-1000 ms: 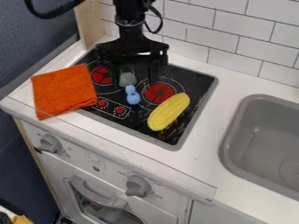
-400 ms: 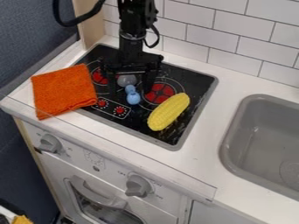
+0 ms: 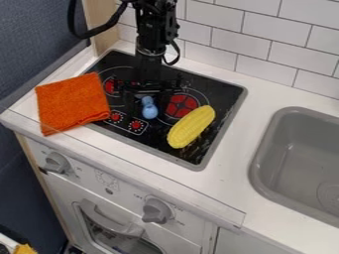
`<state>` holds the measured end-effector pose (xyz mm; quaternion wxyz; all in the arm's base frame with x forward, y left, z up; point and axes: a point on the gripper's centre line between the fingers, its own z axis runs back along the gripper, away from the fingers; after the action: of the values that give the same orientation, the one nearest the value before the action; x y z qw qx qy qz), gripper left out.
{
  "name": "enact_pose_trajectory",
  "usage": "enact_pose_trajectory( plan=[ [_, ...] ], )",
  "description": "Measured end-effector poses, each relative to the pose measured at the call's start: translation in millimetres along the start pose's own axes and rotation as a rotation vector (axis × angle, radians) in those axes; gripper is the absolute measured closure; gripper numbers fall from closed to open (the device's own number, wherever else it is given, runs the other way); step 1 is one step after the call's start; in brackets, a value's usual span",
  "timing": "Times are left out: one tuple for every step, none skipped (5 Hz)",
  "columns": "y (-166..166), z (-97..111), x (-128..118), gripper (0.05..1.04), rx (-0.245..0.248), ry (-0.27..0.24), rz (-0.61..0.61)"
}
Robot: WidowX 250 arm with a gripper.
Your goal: Take the blue scoop out of the stove and put it on the right side of the stove
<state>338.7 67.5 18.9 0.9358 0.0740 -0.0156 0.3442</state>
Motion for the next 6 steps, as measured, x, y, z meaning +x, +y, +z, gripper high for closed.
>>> enact_pose_trajectory(
  plan=[
    [0, 2, 2, 0.683, 0.001, -0.002, -0.016],
    [1, 2, 2, 0.691, 0.002, 0.001, -0.04],
    [2, 10, 7, 0.691, 0.003, -0.003, -0.089],
    [0, 28, 10, 0.691, -0.019, -0.041, -0.169],
    [-10, 47, 6, 0.691, -0.049, -0.085, -0.269],
    [-28, 68, -7, 0.691, -0.085, -0.136, -0.388]
  ],
)
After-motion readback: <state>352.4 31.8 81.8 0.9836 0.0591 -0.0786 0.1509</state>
